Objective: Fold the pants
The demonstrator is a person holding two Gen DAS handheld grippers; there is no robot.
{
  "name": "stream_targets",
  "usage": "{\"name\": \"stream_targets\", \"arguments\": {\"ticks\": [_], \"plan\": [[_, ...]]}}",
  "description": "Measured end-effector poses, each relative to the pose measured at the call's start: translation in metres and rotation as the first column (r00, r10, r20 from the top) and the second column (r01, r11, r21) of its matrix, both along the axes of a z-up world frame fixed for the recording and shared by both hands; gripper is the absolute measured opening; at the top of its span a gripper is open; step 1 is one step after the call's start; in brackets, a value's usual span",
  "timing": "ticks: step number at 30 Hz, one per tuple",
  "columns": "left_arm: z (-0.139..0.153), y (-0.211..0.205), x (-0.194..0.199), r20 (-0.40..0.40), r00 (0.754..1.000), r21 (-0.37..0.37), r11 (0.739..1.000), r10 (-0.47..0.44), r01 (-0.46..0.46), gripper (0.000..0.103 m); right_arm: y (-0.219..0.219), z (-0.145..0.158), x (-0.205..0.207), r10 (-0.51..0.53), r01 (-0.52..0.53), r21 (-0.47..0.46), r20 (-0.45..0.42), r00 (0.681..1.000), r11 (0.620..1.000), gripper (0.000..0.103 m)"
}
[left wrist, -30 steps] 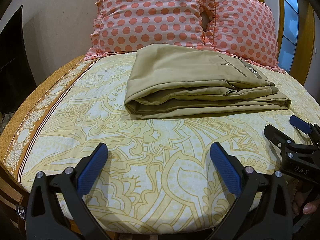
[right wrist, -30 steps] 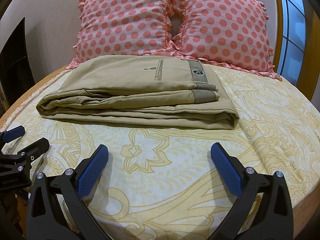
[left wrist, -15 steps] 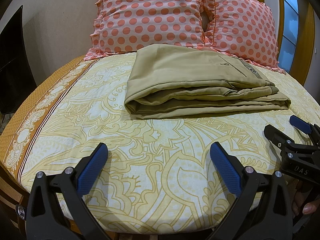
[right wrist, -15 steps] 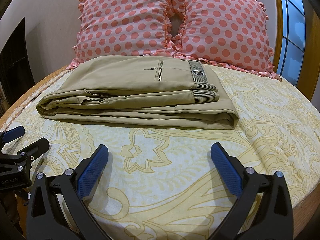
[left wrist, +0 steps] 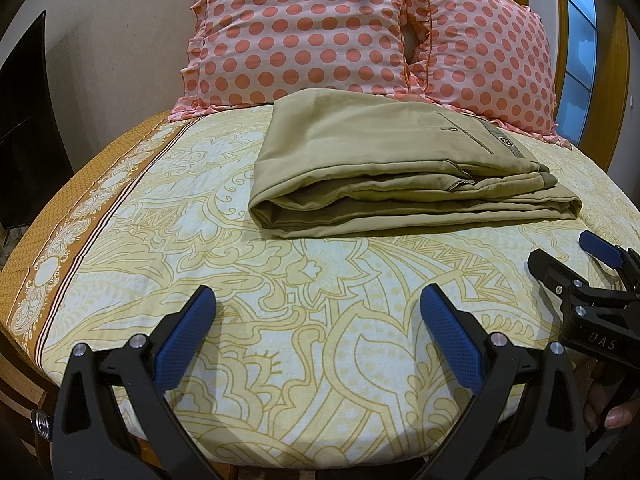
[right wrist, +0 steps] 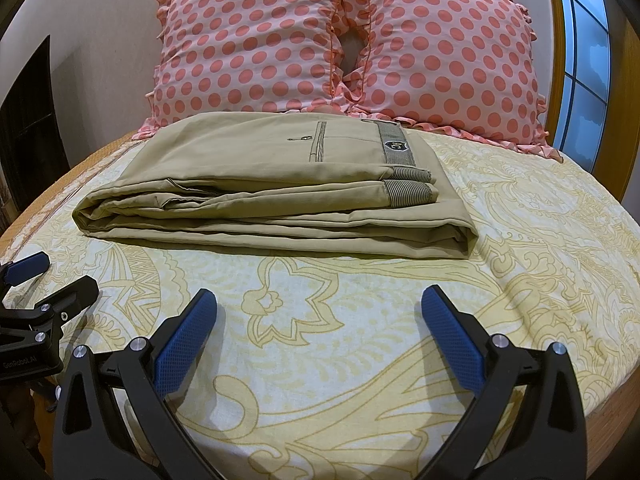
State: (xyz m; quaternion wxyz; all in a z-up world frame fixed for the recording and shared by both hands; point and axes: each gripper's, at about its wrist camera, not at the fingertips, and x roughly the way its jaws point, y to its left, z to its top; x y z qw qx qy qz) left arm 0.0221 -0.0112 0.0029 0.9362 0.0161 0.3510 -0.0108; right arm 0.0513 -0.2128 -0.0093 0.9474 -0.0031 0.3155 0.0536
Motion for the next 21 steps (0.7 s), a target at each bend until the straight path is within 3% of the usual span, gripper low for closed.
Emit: {"name": "stream_targets", "arguments": {"ticks": [21], "plan": [[0.0021, -0.0003, 0.0004, 0.004, 1.000, 0.001, 1.000, -0.001, 0.001, 0.101, 0.0005, 0.0003, 0.0002, -0.002, 0.002, 0.000, 0.001, 1.000, 1.000, 0.102]]}}
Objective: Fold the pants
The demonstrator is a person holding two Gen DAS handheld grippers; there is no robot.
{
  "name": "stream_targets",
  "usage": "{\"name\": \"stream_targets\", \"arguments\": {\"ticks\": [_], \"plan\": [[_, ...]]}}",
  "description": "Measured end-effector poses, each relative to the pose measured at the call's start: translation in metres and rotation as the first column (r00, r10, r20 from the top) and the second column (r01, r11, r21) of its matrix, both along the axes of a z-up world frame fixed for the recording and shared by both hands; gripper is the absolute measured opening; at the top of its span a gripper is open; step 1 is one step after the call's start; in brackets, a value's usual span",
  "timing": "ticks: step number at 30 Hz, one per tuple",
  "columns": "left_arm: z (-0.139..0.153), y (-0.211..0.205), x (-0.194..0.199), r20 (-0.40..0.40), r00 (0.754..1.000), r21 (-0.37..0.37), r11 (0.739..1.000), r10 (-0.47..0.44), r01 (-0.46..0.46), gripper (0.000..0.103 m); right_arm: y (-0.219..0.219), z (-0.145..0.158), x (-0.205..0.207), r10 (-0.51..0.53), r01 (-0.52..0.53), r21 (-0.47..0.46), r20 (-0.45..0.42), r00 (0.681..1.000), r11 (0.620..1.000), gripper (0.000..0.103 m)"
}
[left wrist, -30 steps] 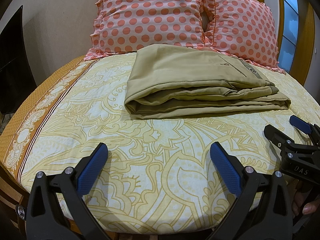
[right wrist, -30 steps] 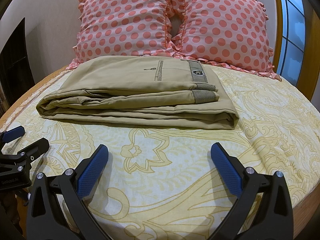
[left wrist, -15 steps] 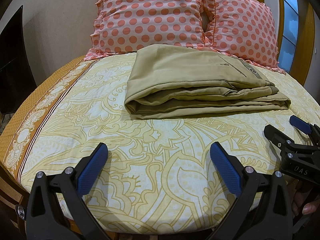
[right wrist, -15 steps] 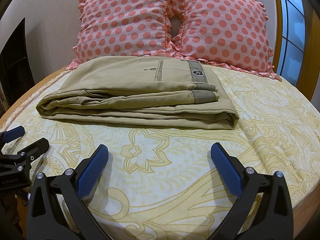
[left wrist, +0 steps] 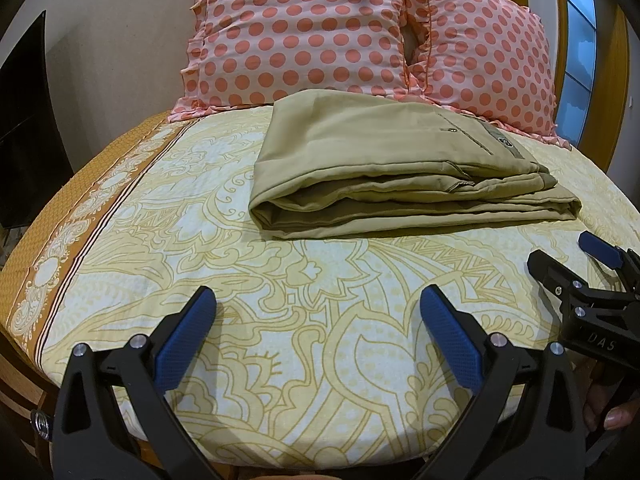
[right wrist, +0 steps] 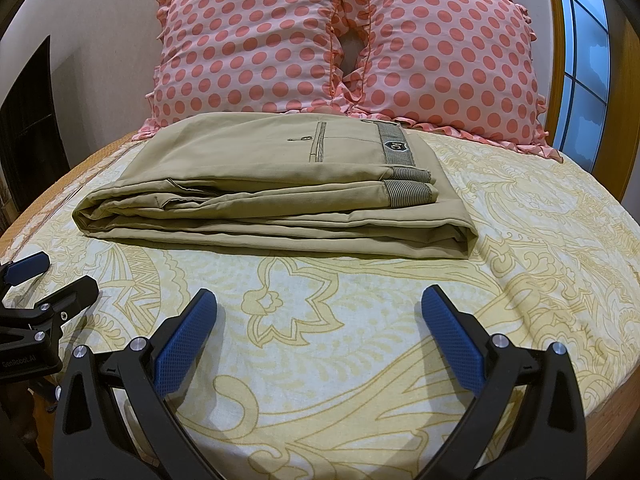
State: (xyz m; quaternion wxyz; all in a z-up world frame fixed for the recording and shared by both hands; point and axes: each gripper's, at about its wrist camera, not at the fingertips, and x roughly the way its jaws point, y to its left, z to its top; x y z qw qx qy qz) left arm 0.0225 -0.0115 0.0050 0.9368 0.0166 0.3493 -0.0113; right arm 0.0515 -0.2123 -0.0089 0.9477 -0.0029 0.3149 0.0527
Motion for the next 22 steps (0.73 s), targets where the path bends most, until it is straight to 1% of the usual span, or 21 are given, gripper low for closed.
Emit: {"name": "stream_targets", "arguments": {"ticks": [22], "plan": [[-0.0004, -0.0016, -0.0005, 0.000, 1.000, 0.000, 1.000, 0.003, -0.003, 0.101, 0.0009, -0.0005, 0.0004, -0.002, 0.002, 0.000, 0.001, 1.000, 1.000, 0.102]]}}
